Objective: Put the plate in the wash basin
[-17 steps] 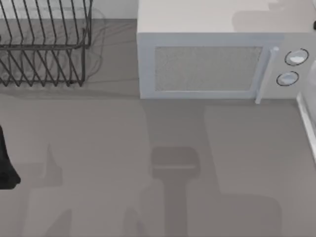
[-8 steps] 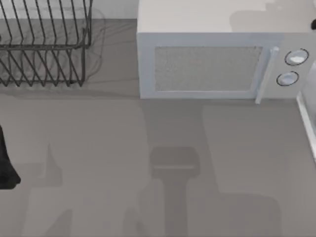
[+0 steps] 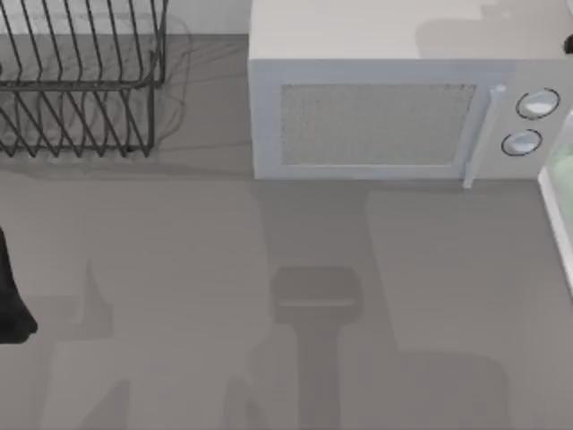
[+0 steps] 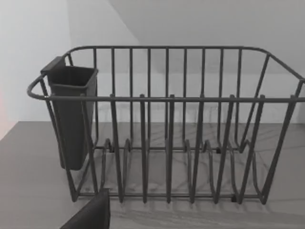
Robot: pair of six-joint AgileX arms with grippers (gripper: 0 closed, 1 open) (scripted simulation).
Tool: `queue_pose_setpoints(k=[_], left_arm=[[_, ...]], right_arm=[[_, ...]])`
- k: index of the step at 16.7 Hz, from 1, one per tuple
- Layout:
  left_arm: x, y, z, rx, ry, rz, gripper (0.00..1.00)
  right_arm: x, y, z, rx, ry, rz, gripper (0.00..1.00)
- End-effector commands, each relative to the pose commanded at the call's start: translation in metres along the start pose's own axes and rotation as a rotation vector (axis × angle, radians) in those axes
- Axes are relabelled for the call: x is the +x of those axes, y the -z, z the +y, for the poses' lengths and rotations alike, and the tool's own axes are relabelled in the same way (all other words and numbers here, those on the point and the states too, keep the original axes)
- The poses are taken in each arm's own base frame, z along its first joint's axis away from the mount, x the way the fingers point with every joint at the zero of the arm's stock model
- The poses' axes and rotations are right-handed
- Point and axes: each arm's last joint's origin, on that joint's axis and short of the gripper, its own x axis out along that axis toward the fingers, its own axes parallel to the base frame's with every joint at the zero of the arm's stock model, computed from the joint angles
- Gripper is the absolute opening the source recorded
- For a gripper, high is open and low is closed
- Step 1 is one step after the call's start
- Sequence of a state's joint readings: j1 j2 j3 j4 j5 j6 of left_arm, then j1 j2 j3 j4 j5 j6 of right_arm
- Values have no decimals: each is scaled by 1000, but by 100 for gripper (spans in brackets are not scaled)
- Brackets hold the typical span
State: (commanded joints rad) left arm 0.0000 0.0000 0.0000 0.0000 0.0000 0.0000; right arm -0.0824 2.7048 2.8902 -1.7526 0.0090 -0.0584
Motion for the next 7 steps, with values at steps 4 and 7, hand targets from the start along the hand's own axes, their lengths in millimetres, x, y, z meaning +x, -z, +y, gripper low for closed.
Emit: queue_pose_setpoints(k=[4, 7], left_arm=[[0, 0, 0, 0, 0, 0, 100], [0, 0, 0, 0, 0, 0, 100]], right_arm=[[0, 0, 0, 0, 0, 0, 100], [0, 0, 0, 0, 0, 0, 100]])
